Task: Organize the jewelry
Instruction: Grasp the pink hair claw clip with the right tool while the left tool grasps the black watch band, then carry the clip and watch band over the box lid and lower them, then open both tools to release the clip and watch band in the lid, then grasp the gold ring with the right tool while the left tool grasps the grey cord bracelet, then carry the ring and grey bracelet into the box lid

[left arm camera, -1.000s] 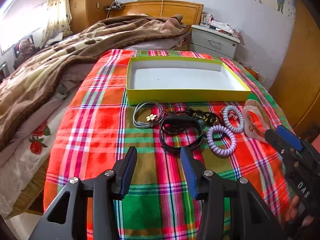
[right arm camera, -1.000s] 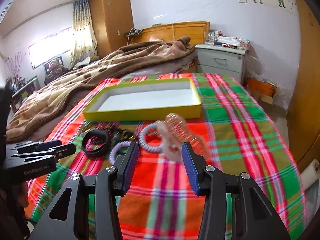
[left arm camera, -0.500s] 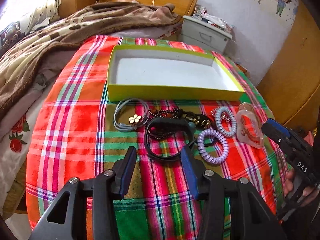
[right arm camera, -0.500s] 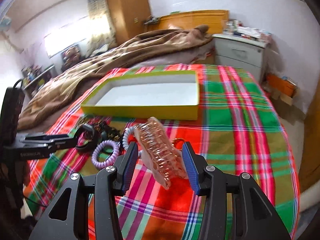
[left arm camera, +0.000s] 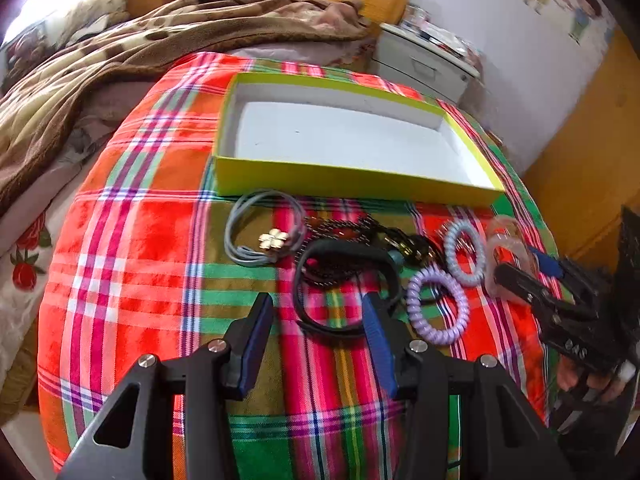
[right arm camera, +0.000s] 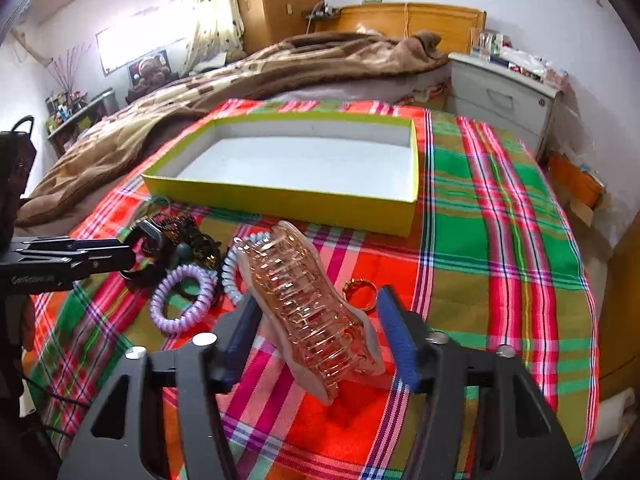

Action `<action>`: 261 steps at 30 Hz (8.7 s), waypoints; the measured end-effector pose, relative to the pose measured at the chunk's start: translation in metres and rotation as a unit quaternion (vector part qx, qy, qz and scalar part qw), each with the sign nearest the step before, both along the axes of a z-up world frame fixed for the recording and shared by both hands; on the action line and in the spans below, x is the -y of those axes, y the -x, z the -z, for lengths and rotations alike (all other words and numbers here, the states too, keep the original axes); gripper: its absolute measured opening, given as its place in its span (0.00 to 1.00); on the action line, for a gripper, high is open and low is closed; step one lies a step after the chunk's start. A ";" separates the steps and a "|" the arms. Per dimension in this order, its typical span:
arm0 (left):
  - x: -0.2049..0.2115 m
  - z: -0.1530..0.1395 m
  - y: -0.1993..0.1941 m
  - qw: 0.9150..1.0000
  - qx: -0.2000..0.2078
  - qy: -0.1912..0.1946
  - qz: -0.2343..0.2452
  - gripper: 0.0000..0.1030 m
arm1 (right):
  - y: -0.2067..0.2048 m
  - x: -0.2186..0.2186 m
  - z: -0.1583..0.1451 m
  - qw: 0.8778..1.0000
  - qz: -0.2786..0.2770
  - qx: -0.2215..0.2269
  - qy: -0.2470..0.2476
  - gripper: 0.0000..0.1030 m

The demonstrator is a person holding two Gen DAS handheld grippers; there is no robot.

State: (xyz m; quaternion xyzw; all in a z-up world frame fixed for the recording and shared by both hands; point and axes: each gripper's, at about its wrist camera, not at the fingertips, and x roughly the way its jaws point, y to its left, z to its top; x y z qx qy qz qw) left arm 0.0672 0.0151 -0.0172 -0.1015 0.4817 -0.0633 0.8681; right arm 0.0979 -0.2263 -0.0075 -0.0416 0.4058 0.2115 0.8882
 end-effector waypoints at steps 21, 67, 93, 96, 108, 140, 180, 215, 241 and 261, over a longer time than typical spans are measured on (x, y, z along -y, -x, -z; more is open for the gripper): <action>0.004 0.005 -0.011 0.998 0.007 -0.068 0.009 0.18 | 0.021 0.008 -0.009 0.998 0.045 0.020 -0.028 0.39; -0.023 -0.056 -0.070 0.997 0.070 -0.017 0.017 0.08 | -0.057 0.010 -0.061 0.990 0.118 0.023 -0.074 0.39; -0.029 -0.003 -0.190 1.000 0.007 -0.012 -0.007 0.08 | -0.163 -0.032 -0.013 0.989 0.135 0.004 0.056 0.39; -0.029 0.000 -0.192 1.000 0.005 -0.013 -0.008 0.08 | -0.164 -0.037 -0.010 0.988 0.133 0.016 0.078 0.39; -0.026 0.004 -0.194 1.000 0.004 -0.024 -0.009 0.08 | -0.167 -0.048 -0.004 0.984 0.133 0.034 0.112 0.39; -0.028 -0.027 -0.167 0.999 0.037 -0.002 -0.001 0.39 | -0.141 -0.020 -0.036 0.986 0.149 0.063 0.024 0.47; -0.081 -0.006 -0.022 0.998 0.030 0.014 -0.054 0.41 | -0.026 -0.001 0.013 0.994 0.103 -0.040 0.026 0.47; -0.051 0.007 -0.047 1.000 -0.004 -0.028 -0.011 0.44 | -0.011 -0.001 -0.007 0.994 0.111 -0.001 0.008 0.23; -0.031 0.008 -0.050 0.993 0.023 -0.116 0.028 0.34 | -0.005 -0.002 -0.011 0.994 0.109 0.007 -0.009 0.23; -0.045 -0.013 -0.025 0.995 0.054 -0.077 0.017 0.03 | 0.007 -0.006 -0.024 0.993 0.117 0.024 -0.011 0.23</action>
